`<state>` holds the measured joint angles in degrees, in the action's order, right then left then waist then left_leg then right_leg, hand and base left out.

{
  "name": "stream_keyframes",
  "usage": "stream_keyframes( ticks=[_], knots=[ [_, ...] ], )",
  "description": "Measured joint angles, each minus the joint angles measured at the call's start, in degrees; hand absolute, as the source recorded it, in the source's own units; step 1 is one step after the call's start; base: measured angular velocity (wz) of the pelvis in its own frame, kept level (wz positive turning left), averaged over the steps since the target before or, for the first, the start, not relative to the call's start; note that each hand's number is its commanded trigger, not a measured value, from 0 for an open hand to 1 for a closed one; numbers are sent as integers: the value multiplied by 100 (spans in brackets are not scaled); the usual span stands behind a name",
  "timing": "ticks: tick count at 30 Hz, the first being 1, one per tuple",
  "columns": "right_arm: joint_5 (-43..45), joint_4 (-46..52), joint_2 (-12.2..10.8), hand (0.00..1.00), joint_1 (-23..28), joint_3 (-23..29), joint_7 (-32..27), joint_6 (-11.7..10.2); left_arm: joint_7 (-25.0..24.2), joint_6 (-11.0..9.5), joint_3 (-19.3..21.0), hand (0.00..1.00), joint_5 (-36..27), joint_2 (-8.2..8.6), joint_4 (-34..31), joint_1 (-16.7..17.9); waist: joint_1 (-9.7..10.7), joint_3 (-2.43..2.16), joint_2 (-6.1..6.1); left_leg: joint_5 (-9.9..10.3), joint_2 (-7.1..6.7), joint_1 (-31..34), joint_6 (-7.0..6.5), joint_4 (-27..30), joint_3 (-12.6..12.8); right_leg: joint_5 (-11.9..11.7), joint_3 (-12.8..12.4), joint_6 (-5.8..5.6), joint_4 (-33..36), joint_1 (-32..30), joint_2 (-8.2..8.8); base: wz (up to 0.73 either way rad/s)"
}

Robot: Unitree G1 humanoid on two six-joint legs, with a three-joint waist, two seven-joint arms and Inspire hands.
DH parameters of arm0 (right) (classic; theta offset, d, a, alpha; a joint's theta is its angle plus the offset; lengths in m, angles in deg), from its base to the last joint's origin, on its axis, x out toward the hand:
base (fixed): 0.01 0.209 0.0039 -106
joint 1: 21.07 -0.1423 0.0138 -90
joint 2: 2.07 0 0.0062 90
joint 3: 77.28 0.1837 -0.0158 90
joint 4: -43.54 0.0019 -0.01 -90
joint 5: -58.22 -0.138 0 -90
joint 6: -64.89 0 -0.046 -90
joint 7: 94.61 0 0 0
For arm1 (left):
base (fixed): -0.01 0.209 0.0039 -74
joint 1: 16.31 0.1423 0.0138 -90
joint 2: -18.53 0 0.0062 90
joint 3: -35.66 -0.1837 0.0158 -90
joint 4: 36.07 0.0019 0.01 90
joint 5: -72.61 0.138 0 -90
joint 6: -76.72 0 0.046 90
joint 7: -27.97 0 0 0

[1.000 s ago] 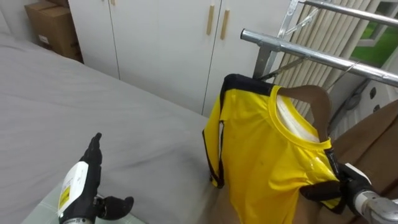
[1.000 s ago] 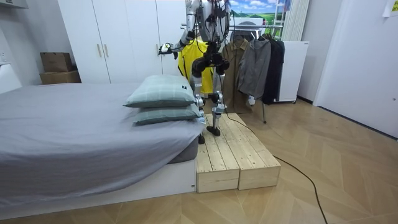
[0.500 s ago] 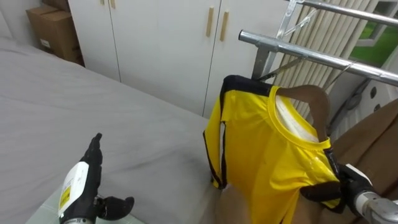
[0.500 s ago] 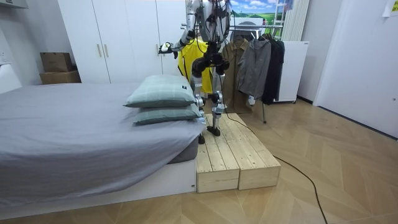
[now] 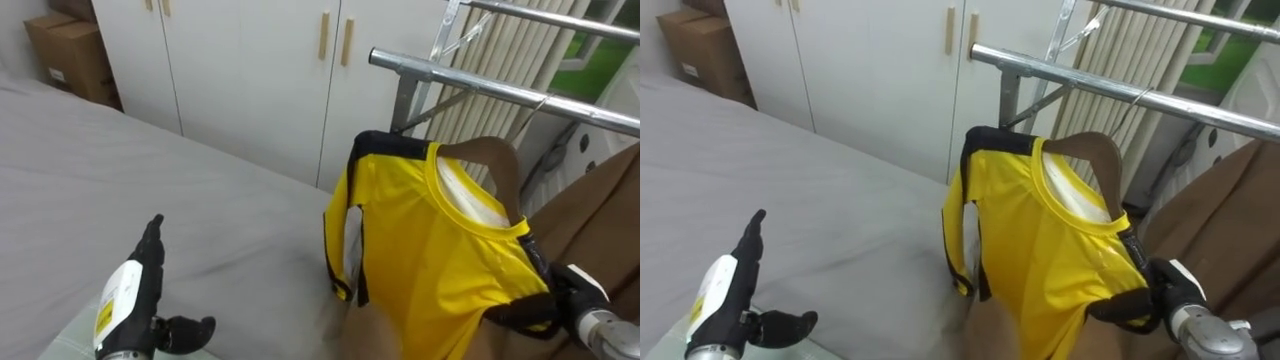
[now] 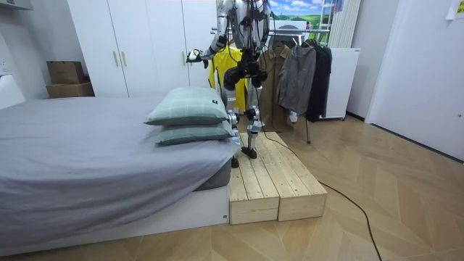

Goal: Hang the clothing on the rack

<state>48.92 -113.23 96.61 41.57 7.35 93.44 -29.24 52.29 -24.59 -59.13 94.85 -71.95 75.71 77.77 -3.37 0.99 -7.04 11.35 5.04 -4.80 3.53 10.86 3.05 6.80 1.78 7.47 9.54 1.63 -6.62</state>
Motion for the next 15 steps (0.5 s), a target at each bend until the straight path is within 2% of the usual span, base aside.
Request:
stream_keyframes(
  ticks=[15],
  knots=[
    [-175, -2, 0, 0, 2, 0, -133, 0, -25, 0, -2, 0, -2, 0, 2, 0, -2, 1, -6, 0, -1, -1, 0, -1, 3, 0, 0, 0, 1, -2, 1, 0]
  ],
)
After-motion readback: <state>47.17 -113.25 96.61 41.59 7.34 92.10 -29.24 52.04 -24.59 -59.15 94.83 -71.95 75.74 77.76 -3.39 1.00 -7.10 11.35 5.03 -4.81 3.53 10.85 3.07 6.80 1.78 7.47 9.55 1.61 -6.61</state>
